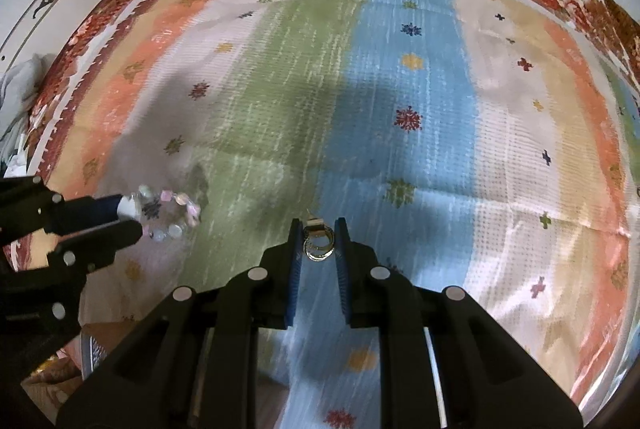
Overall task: Organize jewelry
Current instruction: 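Lift the stone bracelet and gold ring and carry both over the tin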
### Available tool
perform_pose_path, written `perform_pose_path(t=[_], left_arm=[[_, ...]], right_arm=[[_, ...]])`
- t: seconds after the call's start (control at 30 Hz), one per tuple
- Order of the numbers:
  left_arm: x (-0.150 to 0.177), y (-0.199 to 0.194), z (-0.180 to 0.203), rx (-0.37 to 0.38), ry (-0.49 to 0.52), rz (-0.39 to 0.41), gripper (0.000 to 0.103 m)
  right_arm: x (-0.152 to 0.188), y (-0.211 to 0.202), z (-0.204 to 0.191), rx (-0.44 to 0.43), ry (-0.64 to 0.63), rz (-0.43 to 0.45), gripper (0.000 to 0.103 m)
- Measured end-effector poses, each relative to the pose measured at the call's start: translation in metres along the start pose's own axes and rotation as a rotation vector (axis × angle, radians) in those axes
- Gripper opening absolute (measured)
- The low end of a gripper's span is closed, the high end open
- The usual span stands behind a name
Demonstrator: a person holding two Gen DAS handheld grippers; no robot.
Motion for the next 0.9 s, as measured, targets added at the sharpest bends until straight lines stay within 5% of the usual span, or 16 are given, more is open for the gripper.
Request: perform_pose_path(t=[0.9], left_arm=[[-0.007,-0.054,-0.001,-0.050,-0.051,0.160,0.016]], right_arm=[[0.005,-0.059,-0.014,0.015,-0.033,0.098,0.017]])
Point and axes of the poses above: each gripper's, at about its wrist camera, not at the fingertips, and y roughly the way its jaws point, z to its right, x to its underside, the point moved 7 cm from there along y, roughly the way its jaws point, and after that the axes turned 7 degrees about z, right-handed, at the moved point
